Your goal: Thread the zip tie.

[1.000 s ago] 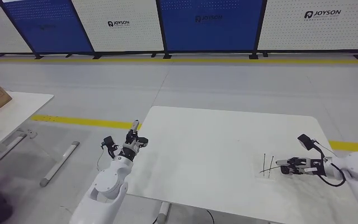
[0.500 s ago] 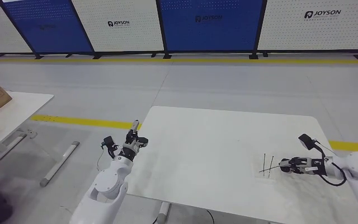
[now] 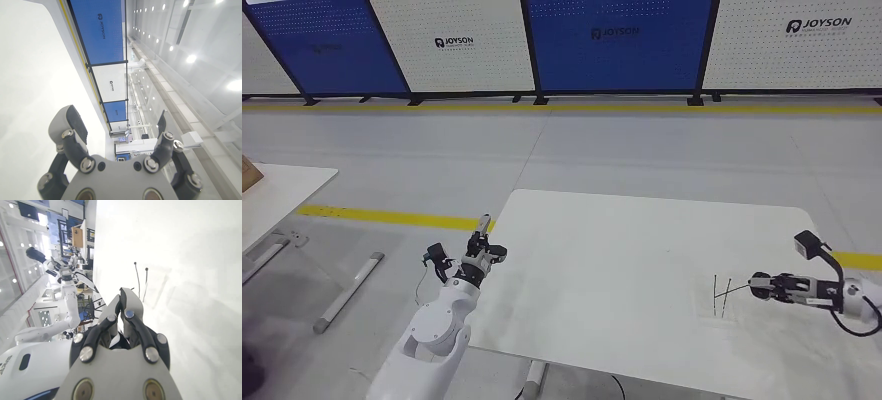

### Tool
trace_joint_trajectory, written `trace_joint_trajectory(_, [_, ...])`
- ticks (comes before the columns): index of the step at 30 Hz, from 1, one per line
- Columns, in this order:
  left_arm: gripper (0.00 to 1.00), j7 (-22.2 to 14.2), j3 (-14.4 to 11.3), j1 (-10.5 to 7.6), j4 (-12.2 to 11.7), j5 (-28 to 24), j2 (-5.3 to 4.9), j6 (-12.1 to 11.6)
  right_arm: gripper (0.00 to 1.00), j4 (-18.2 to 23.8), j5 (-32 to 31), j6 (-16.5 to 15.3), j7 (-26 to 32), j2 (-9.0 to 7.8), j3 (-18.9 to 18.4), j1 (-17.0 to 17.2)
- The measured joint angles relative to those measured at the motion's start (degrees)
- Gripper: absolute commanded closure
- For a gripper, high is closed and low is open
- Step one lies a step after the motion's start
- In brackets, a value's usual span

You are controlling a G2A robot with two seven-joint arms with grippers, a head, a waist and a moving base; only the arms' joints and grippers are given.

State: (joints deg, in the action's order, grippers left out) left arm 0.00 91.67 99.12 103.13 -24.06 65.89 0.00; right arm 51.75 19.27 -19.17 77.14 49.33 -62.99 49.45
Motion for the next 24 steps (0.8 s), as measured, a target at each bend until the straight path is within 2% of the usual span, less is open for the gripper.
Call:
trace_joint_trajectory(3, [0.0,0.0,0.0,0.0,0.0,0.0,0.0,0.0,1.0,4.02,3.43,-0.39,2.47,-0.76,-2.76,2.06])
trace_joint_trajectory(6, [0.0,0.0,0.0,0.0,0.0,0.0,0.0,0.0,1.0,8.13,5.81,-0.31,2.58,-1.51,-3.32,4.24])
trace_joint_trajectory(18, [0.0,0.0,0.0,0.0,0.0,0.0,0.0,0.0,1.0,8.69,5.93,-0.31,1.91,-1.48,-3.16,4.66])
trace_joint_trajectory(24, [0.0,0.0,0.0,0.0,0.0,0.0,0.0,0.0,1.0,17.6,10.96,-0.31,-4.73,-0.95,-5.17,8.39])
